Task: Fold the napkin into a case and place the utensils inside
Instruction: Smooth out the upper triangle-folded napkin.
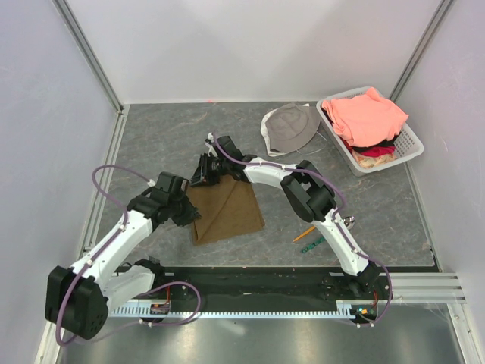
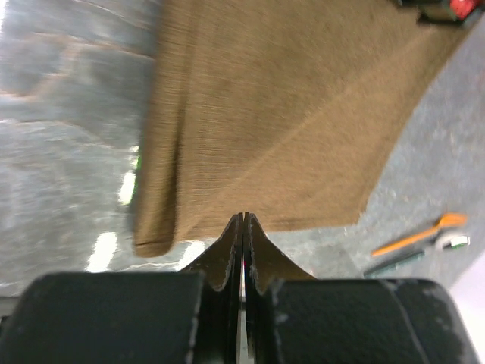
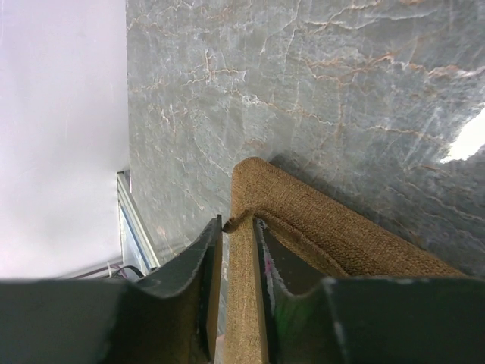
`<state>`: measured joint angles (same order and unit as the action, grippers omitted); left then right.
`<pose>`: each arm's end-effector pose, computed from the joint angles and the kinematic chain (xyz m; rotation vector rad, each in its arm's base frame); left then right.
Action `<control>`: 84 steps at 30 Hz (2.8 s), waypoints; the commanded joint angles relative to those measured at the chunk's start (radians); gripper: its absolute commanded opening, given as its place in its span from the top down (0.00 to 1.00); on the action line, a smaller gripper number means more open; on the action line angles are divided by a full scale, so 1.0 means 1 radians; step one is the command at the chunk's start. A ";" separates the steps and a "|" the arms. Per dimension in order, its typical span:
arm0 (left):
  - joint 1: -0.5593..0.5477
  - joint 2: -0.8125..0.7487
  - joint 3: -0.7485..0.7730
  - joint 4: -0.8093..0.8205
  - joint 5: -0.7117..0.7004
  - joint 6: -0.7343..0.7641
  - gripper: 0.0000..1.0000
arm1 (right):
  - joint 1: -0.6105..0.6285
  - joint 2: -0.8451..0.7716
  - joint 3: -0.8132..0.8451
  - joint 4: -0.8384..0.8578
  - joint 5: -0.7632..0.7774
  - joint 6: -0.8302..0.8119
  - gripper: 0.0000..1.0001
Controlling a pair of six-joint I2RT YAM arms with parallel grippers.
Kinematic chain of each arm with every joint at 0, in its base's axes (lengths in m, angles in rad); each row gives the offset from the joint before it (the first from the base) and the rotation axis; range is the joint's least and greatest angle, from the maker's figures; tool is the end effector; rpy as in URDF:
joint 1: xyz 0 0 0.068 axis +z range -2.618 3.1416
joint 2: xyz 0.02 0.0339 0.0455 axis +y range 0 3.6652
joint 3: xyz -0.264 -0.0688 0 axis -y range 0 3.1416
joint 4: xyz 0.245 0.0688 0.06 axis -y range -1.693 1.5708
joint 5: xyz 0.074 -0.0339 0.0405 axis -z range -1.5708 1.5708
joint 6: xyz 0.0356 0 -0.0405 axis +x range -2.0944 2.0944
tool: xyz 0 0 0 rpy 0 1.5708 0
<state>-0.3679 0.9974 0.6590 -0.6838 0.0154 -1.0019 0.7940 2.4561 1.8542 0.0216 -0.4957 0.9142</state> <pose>0.1724 -0.0670 0.2170 -0.8310 2.5516 -0.4937 0.3723 0.4029 0.1336 -0.1882 2.4802 1.4133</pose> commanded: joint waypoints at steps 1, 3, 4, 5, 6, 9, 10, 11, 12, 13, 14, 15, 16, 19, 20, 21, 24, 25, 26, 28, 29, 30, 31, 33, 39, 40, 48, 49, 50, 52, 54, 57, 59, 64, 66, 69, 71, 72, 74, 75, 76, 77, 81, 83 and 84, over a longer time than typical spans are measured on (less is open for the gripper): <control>0.004 0.065 -0.004 0.125 0.144 0.085 0.96 | -0.019 0.000 0.045 0.026 -0.017 -0.003 0.67; 0.003 0.084 -0.007 0.147 0.165 0.085 0.96 | -0.035 -0.017 0.043 0.020 -0.026 -0.009 0.64; 0.003 0.092 -0.015 0.174 0.187 0.085 0.96 | -0.041 -0.025 0.042 0.012 -0.036 -0.015 0.61; 0.003 0.105 -0.018 0.190 0.202 0.086 0.96 | -0.051 -0.035 0.039 0.005 -0.040 -0.032 0.60; 0.003 0.113 -0.022 0.204 0.215 0.086 0.96 | -0.058 -0.048 0.025 -0.003 -0.038 -0.043 0.58; 0.003 0.148 -0.035 0.234 0.265 0.086 0.96 | -0.081 -0.129 -0.022 -0.044 -0.018 -0.096 0.47; 0.003 0.158 -0.038 0.239 0.293 0.086 0.96 | -0.088 -0.144 -0.035 -0.070 -0.014 -0.112 0.43; 0.003 0.171 -0.038 0.251 0.305 0.088 0.96 | -0.099 -0.158 -0.050 -0.081 -0.003 -0.126 0.41; 0.003 0.181 -0.042 0.250 0.313 0.089 0.96 | -0.105 -0.184 -0.076 -0.090 0.002 -0.152 0.41; 0.001 0.185 -0.045 0.248 0.313 0.089 0.96 | -0.108 -0.196 -0.090 -0.103 0.005 -0.162 0.41; 0.003 0.188 -0.051 0.247 0.311 0.082 0.96 | -0.117 -0.207 -0.104 -0.107 0.020 -0.173 0.41; 0.001 0.196 -0.061 0.250 0.308 0.077 0.96 | -0.125 -0.222 -0.127 -0.112 0.028 -0.192 0.41; 0.001 0.199 -0.065 0.250 0.304 0.072 0.96 | -0.130 -0.227 -0.136 -0.121 0.032 -0.199 0.41; 0.001 0.216 -0.073 0.247 0.287 0.054 0.97 | -0.154 -0.229 -0.165 -0.124 0.037 -0.215 0.46; 0.003 0.222 -0.075 0.239 0.282 0.052 0.97 | -0.157 -0.227 -0.177 -0.124 0.037 -0.216 0.49; 0.001 0.233 -0.073 0.234 0.265 0.054 0.97 | -0.160 -0.226 -0.182 -0.124 0.039 -0.225 0.50; 0.003 0.265 -0.062 0.198 0.218 0.048 0.98 | -0.176 -0.227 -0.210 -0.124 0.054 -0.235 0.53; 0.001 0.271 -0.061 0.191 0.204 0.049 0.98 | -0.185 -0.229 -0.216 -0.124 0.057 -0.244 0.53; 0.003 0.280 -0.053 0.175 0.189 0.049 0.98 | -0.191 -0.235 -0.231 -0.123 0.059 -0.247 0.53; 0.003 0.297 -0.042 0.158 0.147 0.052 0.98 | -0.208 -0.243 -0.248 -0.123 0.069 -0.258 0.54; 0.003 0.297 -0.035 0.153 0.138 0.054 0.98 | -0.213 -0.250 -0.262 -0.126 0.077 -0.264 0.54; 0.003 0.297 -0.030 0.145 0.124 0.055 0.98 | -0.220 -0.255 -0.268 -0.124 0.088 -0.270 0.54; 0.003 0.296 -0.029 0.144 0.117 0.057 0.98 | -0.225 -0.256 -0.274 -0.124 0.091 -0.279 0.54; 0.003 0.297 -0.025 0.135 0.089 0.057 0.98 | -0.231 -0.259 -0.279 -0.124 0.089 -0.291 0.54; 0.003 0.287 -0.018 0.101 0.057 0.066 0.98 | -0.231 -0.232 -0.198 -0.141 0.071 -0.342 0.51; 0.004 0.276 -0.021 0.098 0.057 0.066 0.98 | -0.231 -0.230 -0.173 -0.144 0.063 -0.342 0.51; 0.044 0.129 0.025 0.125 0.132 0.172 0.90 | -0.230 -0.333 -0.205 -0.195 0.082 -0.344 0.41; 0.087 0.124 0.037 0.145 0.165 0.187 0.84 | -0.230 -0.367 -0.236 -0.199 0.079 -0.341 0.38; 0.112 0.124 0.047 0.185 0.232 0.201 0.80 | -0.230 -0.384 -0.254 -0.199 0.072 -0.337 0.37; 0.183 0.155 0.088 0.223 0.285 0.256 0.64 | -0.226 -0.443 -0.326 -0.198 0.078 -0.319 0.35; 0.208 0.238 0.140 0.241 0.287 0.345 0.55 | -0.220 -0.479 -0.377 -0.189 0.086 -0.314 0.35; 0.234 0.383 0.302 0.208 0.268 0.436 0.55 | -0.214 -0.555 -0.511 -0.158 0.085 -0.304 0.36; 0.236 0.456 0.359 0.198 0.267 0.483 0.59 | -0.207 -0.574 -0.561 -0.134 0.077 -0.299 0.37; 0.238 0.660 0.569 0.122 0.218 0.585 0.68 | -0.184 -0.609 -0.673 -0.112 0.071 -0.313 0.44; 0.238 0.688 0.615 0.103 0.207 0.605 0.69 | -0.180 -0.624 -0.713 -0.107 0.071 -0.316 0.45; 0.236 0.719 0.637 0.087 0.190 0.651 0.68 | -0.179 -0.643 -0.753 -0.100 0.077 -0.324 0.46; 0.236 0.728 0.637 0.079 0.152 0.684 0.69 | -0.179 -0.648 -0.770 -0.092 0.080 -0.324 0.46; 0.236 0.733 0.636 0.078 0.144 0.695 0.69 | -0.179 -0.652 -0.780 -0.091 0.082 -0.325 0.46; 0.236 0.751 0.634 0.072 0.139 0.718 0.71 | -0.180 -0.649 -0.788 -0.081 0.082 -0.321 0.46; 0.236 0.757 0.639 0.064 0.146 0.720 0.71 | -0.180 -0.646 -0.794 -0.077 0.082 -0.318 0.46; 0.234 0.764 0.640 0.060 0.152 0.723 0.71 | -0.179 -0.643 -0.794 -0.069 0.080 -0.314 0.46; 0.234 0.768 0.637 0.063 0.152 0.723 0.71 | -0.179 -0.632 -0.794 -0.065 0.075 -0.314 0.46; 0.234 0.793 0.631 0.070 0.144 0.743 0.73 | -0.179 -0.617 -0.790 -0.063 0.078 -0.313 0.47; 0.234 0.797 0.628 0.069 0.127 0.746 0.74 | -0.179 -0.609 -0.793 -0.060 0.078 -0.313 0.47; 0.234 0.807 0.630 0.069 0.133 0.752 0.75 | -0.180 -0.609 -0.794 -0.060 0.075 -0.314 0.47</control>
<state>-0.1349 1.7840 1.2625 -0.6071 0.1730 -0.3218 0.6151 1.8473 1.0698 -0.0795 -0.4194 0.6056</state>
